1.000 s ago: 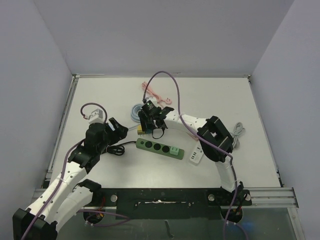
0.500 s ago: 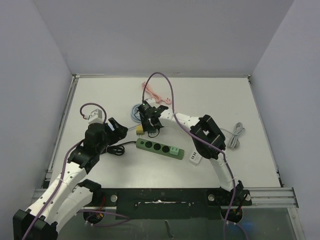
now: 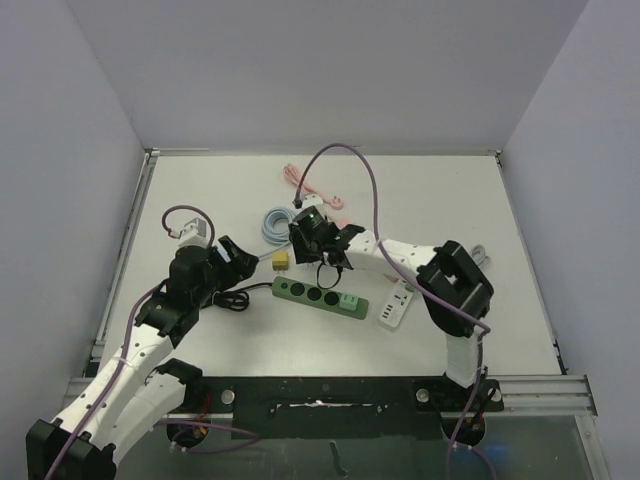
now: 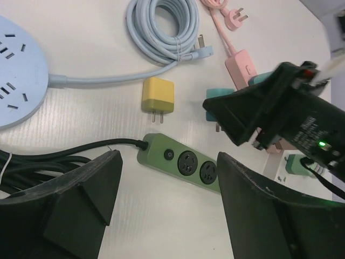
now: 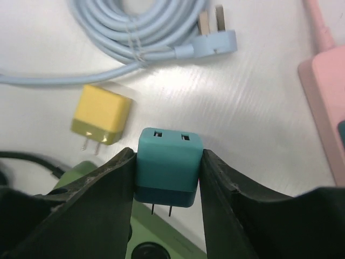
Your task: Insert the plug
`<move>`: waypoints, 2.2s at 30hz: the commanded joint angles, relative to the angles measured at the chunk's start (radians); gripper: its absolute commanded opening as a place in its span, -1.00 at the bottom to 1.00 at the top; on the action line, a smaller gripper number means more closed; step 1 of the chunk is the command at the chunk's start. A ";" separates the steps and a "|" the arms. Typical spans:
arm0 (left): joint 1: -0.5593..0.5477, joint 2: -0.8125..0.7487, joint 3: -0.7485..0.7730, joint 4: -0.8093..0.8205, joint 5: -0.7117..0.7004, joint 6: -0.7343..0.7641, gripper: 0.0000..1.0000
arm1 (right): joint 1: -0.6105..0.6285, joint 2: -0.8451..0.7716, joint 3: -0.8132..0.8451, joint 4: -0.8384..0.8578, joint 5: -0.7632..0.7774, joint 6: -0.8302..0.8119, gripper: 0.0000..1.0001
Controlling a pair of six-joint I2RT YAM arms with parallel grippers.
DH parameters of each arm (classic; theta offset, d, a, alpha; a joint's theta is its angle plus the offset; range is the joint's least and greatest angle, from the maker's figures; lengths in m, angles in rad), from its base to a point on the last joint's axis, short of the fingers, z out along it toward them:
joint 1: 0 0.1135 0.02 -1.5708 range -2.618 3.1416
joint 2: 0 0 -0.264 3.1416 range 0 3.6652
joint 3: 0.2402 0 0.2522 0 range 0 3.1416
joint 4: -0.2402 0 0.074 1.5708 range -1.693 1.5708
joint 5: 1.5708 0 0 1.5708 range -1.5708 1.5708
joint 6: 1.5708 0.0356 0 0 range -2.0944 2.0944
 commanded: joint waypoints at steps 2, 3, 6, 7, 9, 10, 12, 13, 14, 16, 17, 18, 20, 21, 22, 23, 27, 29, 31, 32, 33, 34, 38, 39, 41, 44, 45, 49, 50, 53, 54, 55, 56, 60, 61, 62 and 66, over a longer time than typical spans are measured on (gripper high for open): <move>0.013 -0.011 0.063 0.084 0.101 0.007 0.41 | 0.013 -0.265 -0.191 0.382 -0.110 -0.168 -0.49; 0.013 -0.009 0.072 0.099 0.135 0.008 0.42 | 0.013 -0.304 -0.238 0.422 -0.144 -0.194 -0.49; 0.015 0.005 0.097 0.167 0.263 0.001 0.43 | 0.012 -0.429 -0.367 0.532 -0.294 -0.280 -0.47; 0.016 0.009 0.102 0.189 0.296 -0.007 0.43 | 0.013 -0.465 -0.406 0.563 -0.342 -0.304 -0.47; 0.018 0.019 0.102 0.225 0.353 -0.025 0.44 | 0.012 -0.530 -0.474 0.609 -0.415 -0.350 -0.46; 0.018 0.025 0.126 0.242 0.378 -0.034 0.44 | 0.013 -0.560 -0.501 0.615 -0.450 -0.377 -0.46; 0.018 0.040 0.131 0.282 0.444 -0.049 0.45 | 0.013 -0.604 -0.539 0.619 -0.515 -0.429 -0.46; 0.018 0.051 0.126 0.309 0.480 -0.060 0.45 | 0.013 -0.621 -0.556 0.621 -0.545 -0.455 -0.46; 0.018 0.065 0.119 0.334 0.521 -0.071 0.45 | 0.012 -0.637 -0.574 0.627 -0.572 -0.484 -0.46; 0.017 0.100 0.113 0.372 0.605 -0.083 0.45 | 0.012 -0.664 -0.600 0.649 -0.624 -0.524 -0.44; 0.016 0.131 0.114 0.382 0.646 -0.086 0.45 | 0.012 -0.676 -0.611 0.660 -0.641 -0.541 -0.43; 0.016 0.146 0.117 0.385 0.684 -0.088 0.45 | 0.012 -0.685 -0.617 0.669 -0.661 -0.557 -0.42; 0.012 0.190 0.123 0.387 0.741 -0.096 0.45 | 0.013 -0.694 -0.621 0.670 -0.691 -0.583 -0.42; 0.007 0.208 0.124 0.391 0.769 -0.099 0.45 | 0.013 -0.694 -0.620 0.669 -0.701 -0.596 -0.42; 0.002 0.221 0.124 0.393 0.780 -0.102 0.45 | 0.012 -0.692 -0.618 0.663 -0.711 -0.610 -0.42; -0.004 0.232 0.125 0.391 0.785 -0.102 0.44 | 0.013 -0.689 -0.615 0.658 -0.724 -0.624 -0.42; -0.023 0.267 0.132 0.359 0.794 -0.093 0.40 | 0.012 -0.686 -0.621 0.658 -0.756 -0.667 -0.41; -0.026 0.286 0.143 0.330 0.812 -0.081 0.33 | 0.013 -0.684 -0.621 0.653 -0.757 -0.679 -0.41; -0.032 0.303 0.154 0.308 0.828 -0.076 0.23 | 0.013 -0.681 -0.617 0.637 -0.751 -0.690 -0.41; -0.034 0.311 0.159 0.300 0.836 -0.072 0.17 | 0.013 -0.679 -0.615 0.633 -0.748 -0.696 -0.41; -0.034 0.316 0.161 0.294 0.841 -0.074 0.13 | 0.013 -0.678 -0.614 0.628 -0.745 -0.698 -0.41; -0.036 0.319 0.156 0.300 0.847 -0.083 0.12 | 0.013 -0.677 -0.612 0.624 -0.747 -0.702 -0.41; -0.038 0.330 0.147 0.333 0.861 -0.117 -0.06 | 0.012 -0.664 -0.597 0.595 -0.767 -0.726 -0.41; -0.041 0.339 0.153 0.330 0.864 -0.117 -0.09 | 0.012 -0.659 -0.591 0.586 -0.773 -0.733 -0.41; -0.050 0.358 0.167 0.309 0.871 -0.107 -0.14 | 0.013 -0.651 -0.577 0.563 -0.778 -0.747 -0.41; -0.071 0.386 0.194 0.241 0.855 -0.070 -0.17 | 0.012 -0.641 -0.559 0.539 -0.784 -0.760 -0.40; -0.079 0.394 0.197 0.237 0.854 -0.064 -0.17 | 0.013 -0.639 -0.555 0.534 -0.786 -0.760 -0.40; -0.102 0.414 0.205 0.258 0.847 -0.052 -0.32 | 0.012 -0.637 -0.527 0.494 -0.767 -0.720 -0.30; -0.103 0.414 0.205 0.273 0.852 -0.051 -0.41 | 0.013 -0.638 -0.526 0.489 -0.754 -0.701 -0.25; -0.102 0.419 0.229 0.281 0.853 -0.005 -0.80 | 0.009 -0.662 -0.542 0.476 -0.698 -0.632 -0.02; -0.102 0.420 0.239 0.277 0.848 0.031 -0.92 | 0.008 -0.677 -0.561 0.478 -0.668 -0.604 0.13; -0.100 0.417 0.251 0.269 0.831 0.079 -1.00 | 0.007 -0.694 -0.575 0.474 -0.633 -0.573 0.25; -0.096 0.415 0.262 0.252 0.808 0.137 -1.00 | 0.006 -0.714 -0.588 0.466 -0.602 -0.543 0.31; -0.086 0.406 0.298 0.186 0.722 0.456 -1.00 | 0.004 -0.823 -0.661 0.464 -0.542 -0.396 0.39; -0.086 0.402 0.293 0.183 0.713 0.512 -1.00 | 0.004 -0.855 -0.682 0.471 -0.531 -0.357 0.39; -0.087 0.398 0.288 0.183 0.707 0.609 -1.00 | 0.003 -0.885 -0.702 0.476 -0.509 -0.315 0.40; -0.094 0.391 0.268 0.162 0.740 0.899 -1.00 | -0.017 -0.994 -0.757 0.444 -0.381 -0.114 0.40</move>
